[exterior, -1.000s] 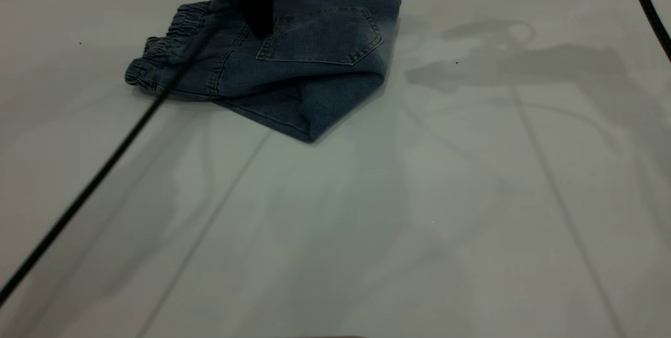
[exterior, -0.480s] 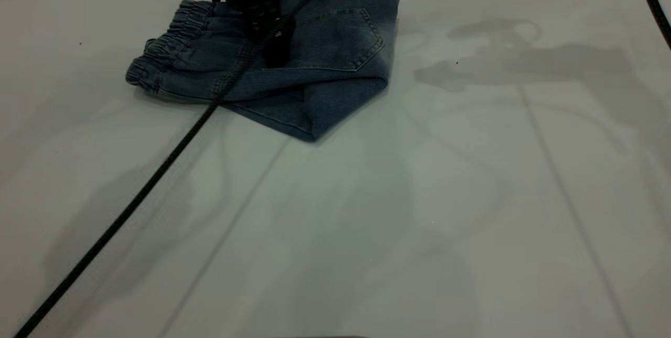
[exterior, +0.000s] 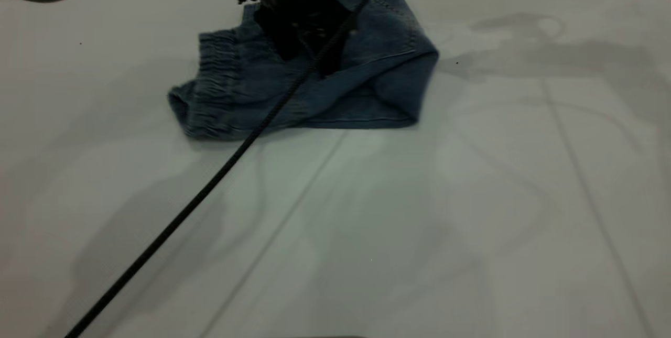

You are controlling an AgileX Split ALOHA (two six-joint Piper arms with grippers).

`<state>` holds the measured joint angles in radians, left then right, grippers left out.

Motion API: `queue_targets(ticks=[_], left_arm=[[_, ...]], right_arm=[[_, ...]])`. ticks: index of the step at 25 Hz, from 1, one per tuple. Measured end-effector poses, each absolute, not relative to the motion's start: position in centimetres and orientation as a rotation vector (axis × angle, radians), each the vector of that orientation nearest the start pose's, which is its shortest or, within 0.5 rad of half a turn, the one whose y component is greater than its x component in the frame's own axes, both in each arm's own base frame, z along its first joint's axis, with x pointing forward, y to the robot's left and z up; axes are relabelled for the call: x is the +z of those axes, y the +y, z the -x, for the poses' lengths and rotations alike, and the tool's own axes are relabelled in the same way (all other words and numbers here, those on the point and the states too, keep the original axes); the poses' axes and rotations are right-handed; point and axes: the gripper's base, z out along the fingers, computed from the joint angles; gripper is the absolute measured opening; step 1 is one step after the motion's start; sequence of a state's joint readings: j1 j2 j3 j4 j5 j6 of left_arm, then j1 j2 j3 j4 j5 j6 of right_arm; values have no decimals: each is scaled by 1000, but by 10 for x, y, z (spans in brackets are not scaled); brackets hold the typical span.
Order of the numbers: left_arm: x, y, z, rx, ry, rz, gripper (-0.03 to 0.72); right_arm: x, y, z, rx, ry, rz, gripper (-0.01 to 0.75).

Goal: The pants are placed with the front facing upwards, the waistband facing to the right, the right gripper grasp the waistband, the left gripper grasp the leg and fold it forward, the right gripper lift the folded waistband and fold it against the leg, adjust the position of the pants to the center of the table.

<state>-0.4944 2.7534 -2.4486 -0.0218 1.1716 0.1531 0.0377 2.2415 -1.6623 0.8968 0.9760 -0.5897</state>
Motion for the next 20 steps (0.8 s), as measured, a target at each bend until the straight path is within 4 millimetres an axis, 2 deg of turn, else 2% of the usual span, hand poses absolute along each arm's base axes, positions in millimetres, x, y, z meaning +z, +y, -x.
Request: queue_targets(ticks=[6, 10, 12, 16, 20], left_arm=[[75, -263, -476, -80, 2810, -915, 552], [95, -264, -483, -17, 2727, -919, 552], [114, -265, -486, -3, 2678, -907, 552], [167, -264, -486, -21, 2586, -862, 552], [219, -260, -480, -37, 2507, -798, 552]], right_arm=[[156, 67, -458, 994, 2666, 163, 593], [161, 64, -457, 1005, 2663, 170, 593], [169, 63, -456, 1025, 2659, 183, 593], [196, 57, -456, 1114, 2662, 210, 593], [224, 46, -455, 1080, 2649, 168, 593]])
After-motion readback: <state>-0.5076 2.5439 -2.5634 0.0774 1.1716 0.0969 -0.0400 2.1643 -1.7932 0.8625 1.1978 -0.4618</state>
